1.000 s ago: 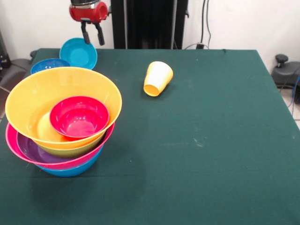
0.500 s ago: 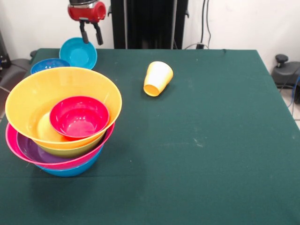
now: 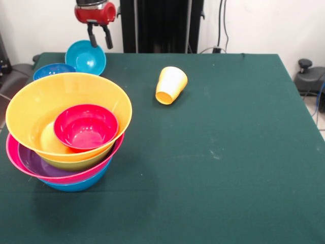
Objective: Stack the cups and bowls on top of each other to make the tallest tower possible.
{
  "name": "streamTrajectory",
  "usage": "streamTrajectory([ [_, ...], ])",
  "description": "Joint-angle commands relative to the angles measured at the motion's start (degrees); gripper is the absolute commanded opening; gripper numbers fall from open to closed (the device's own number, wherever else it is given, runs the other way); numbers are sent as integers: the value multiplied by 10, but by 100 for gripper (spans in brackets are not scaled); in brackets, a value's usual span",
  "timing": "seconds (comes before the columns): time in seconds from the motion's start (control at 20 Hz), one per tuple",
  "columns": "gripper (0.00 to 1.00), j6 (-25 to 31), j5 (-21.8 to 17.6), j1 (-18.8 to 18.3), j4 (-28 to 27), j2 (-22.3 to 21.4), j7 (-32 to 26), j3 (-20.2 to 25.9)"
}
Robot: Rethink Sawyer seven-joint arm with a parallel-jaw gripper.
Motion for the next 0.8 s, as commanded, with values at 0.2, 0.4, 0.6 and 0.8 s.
streamTrajectory([
  [0.2, 100, 4, -69, 12, -59, 81, -68, 14],
  [0.4, 100, 14, -97, 3, -90, 122, -96, 20],
  [0.6, 100, 18, -115, -8, -111, 148, -112, 27],
  [0.8, 100, 12, -131, -14, -123, 165, -108, 27],
])
